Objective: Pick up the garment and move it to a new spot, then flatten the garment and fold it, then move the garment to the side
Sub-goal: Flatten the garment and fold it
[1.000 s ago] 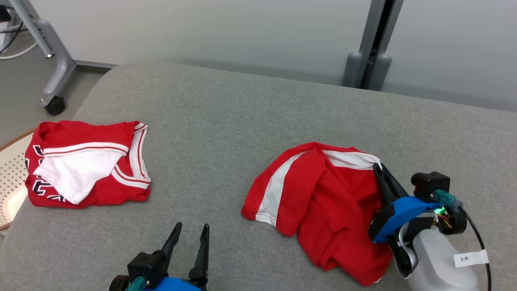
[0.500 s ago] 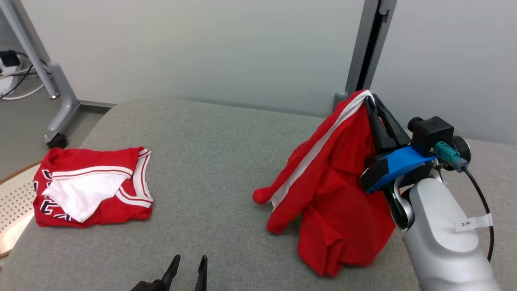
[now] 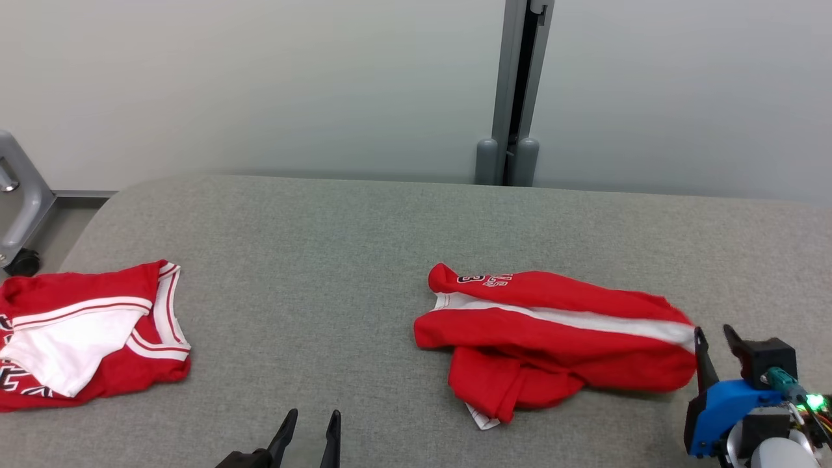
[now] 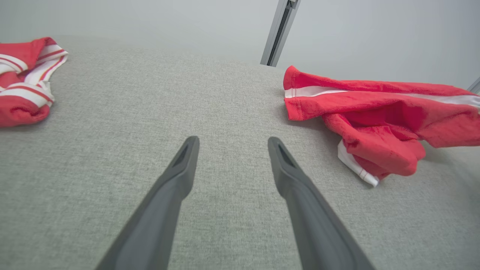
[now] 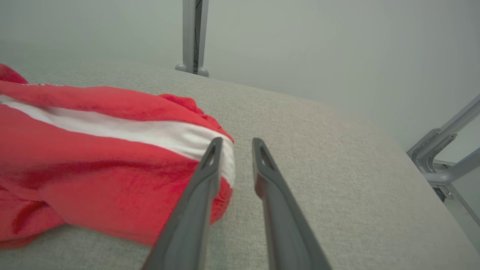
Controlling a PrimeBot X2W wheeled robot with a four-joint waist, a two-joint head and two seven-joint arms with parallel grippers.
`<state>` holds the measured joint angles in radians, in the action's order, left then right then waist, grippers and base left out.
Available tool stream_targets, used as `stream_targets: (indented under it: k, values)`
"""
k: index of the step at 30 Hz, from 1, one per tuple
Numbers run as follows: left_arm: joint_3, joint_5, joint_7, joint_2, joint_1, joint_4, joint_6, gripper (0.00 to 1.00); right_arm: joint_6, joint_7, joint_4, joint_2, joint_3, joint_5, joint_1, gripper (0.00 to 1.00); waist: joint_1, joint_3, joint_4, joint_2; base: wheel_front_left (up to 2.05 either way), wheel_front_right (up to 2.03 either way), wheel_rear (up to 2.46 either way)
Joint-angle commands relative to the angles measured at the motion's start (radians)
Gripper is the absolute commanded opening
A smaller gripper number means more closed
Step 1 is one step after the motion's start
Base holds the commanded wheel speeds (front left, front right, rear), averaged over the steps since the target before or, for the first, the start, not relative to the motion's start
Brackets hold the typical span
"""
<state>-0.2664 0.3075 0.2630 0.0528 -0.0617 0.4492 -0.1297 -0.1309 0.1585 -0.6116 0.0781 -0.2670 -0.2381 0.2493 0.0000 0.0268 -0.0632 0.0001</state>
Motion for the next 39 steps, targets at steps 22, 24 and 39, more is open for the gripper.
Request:
stream_targets:
  k: [22, 24, 39]
  values:
    - [-0.073, 0.08, 0.003, -0.001, 0.242, 0.057, -0.002, 1.0, 0.0, 0.107, 0.035, -0.026, 0.15, 0.14, -0.009, 1.0, 0.0, -0.084, 0.083, -0.0001, 0.0, 0.0, 0.0]
    - [-0.096, 0.116, 0.003, 0.0, 0.296, 0.104, -0.002, 1.0, 0.0, 0.107, 0.048, -0.026, 0.168, 0.149, 0.001, 1.0, 0.0, -0.108, 0.098, -0.0001, 0.0, 0.0, 0.0]
    - [-0.373, 0.473, -0.035, 0.064, 0.564, 0.355, -0.002, 1.0, 0.0, 0.107, 0.133, -0.026, 0.229, 0.201, 0.043, 1.0, 0.0, -0.223, 0.174, -0.0001, 0.0, 0.0, 0.0]
